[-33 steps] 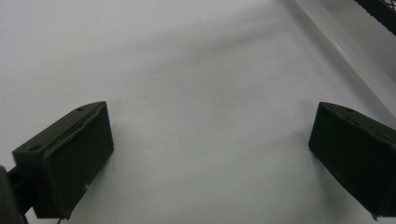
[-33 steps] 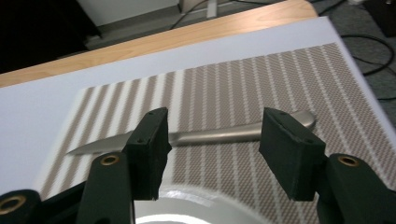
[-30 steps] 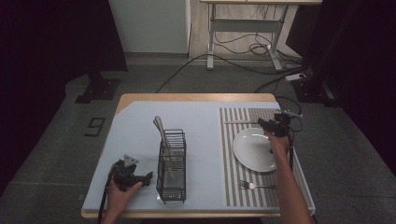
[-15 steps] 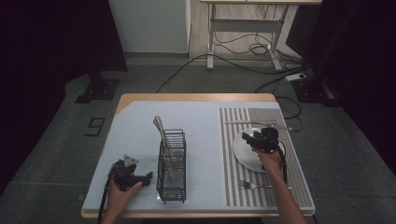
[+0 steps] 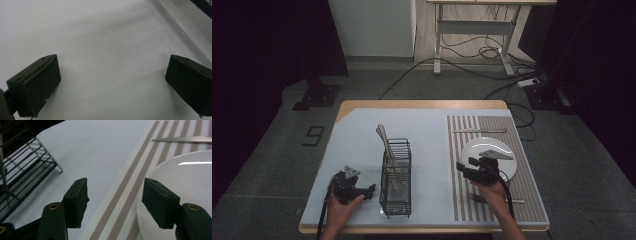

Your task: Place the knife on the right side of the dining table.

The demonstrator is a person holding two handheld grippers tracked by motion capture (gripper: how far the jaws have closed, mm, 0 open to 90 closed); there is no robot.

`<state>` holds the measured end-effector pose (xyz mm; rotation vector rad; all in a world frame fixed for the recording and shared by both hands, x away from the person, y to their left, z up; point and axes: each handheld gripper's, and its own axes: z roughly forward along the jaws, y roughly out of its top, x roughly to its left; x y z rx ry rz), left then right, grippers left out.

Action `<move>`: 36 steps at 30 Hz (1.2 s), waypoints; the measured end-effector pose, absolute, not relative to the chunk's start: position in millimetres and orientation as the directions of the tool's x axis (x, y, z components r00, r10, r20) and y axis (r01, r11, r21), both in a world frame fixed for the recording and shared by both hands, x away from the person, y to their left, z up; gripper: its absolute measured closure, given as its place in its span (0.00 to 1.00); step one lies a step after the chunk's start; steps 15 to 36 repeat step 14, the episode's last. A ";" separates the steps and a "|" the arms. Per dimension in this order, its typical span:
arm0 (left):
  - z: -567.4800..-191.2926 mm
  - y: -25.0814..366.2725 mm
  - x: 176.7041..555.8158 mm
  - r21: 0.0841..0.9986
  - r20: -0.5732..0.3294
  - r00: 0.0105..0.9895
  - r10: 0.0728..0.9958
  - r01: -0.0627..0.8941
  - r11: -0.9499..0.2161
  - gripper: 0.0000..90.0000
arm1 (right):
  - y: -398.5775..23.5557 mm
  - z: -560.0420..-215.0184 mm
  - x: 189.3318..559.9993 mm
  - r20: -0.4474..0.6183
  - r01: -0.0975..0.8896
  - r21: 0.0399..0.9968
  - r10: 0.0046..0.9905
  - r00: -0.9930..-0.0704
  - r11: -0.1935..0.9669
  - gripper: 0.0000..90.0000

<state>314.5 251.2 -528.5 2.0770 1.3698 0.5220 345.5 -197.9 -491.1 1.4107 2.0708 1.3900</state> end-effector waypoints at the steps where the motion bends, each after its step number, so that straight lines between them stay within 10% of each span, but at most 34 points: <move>1: -528.5 251.4 314.6 0.662 0.003 0.394 0.919 0.688 -0.297 0.00 | -190.0 -497.0 342.5 0.269 0.569 0.818 0.822 -0.502 0.080 0.41; 36: -528.5 251.2 314.5 0.663 0.003 0.393 0.919 0.687 -0.296 0.00 | -171.4 -509.6 337.4 0.242 0.567 0.813 0.810 -0.534 0.130 0.40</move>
